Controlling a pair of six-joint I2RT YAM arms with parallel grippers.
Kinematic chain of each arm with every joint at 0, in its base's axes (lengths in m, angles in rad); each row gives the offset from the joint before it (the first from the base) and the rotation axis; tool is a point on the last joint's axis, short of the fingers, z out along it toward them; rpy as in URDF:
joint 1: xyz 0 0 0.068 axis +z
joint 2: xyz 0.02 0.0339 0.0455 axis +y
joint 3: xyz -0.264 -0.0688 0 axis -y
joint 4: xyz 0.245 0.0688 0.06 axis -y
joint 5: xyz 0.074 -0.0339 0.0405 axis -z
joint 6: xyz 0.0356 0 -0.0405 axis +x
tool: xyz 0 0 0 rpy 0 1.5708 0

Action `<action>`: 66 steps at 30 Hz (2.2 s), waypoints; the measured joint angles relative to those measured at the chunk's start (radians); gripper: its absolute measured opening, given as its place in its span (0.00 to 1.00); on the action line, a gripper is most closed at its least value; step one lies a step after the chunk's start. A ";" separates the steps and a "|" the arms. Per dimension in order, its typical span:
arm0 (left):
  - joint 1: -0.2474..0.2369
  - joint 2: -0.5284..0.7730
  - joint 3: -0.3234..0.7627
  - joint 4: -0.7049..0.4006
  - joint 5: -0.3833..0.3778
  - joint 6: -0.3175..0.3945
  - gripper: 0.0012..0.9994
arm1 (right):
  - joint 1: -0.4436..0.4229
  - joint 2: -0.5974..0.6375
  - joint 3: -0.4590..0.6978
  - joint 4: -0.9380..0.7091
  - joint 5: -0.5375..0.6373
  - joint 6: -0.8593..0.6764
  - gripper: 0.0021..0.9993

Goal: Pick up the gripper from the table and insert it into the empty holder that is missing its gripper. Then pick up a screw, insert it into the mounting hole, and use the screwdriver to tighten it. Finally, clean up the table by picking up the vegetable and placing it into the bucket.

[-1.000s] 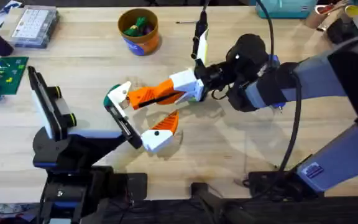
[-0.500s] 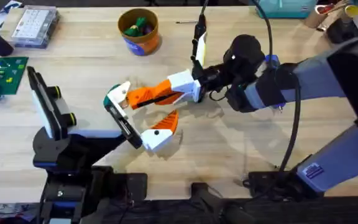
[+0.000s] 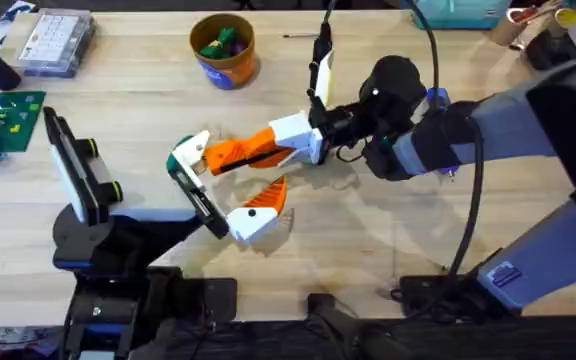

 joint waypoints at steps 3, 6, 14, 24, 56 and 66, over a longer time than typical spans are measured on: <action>0.000 0.000 0.000 0.000 0.000 0.000 0.99 | 0.000 0.000 0.000 -0.001 0.000 0.000 0.01; 0.000 0.000 0.000 0.000 0.000 0.000 0.99 | 0.000 0.000 0.000 -0.001 0.000 0.000 0.01; 0.004 0.000 0.000 -0.002 0.022 -0.003 0.99 | 0.000 0.000 0.000 -0.002 -0.001 0.000 0.01; 0.031 0.000 -0.001 -0.004 0.045 -0.012 0.99 | 0.004 0.000 0.106 -0.243 -0.053 -0.075 0.01; 0.024 0.007 -0.001 -0.017 0.151 -0.045 0.99 | 0.041 -0.002 0.151 -0.465 0.034 -0.345 0.01; 0.024 0.007 -0.001 -0.017 0.151 -0.045 0.99 | 0.041 -0.002 0.151 -0.465 0.034 -0.345 0.01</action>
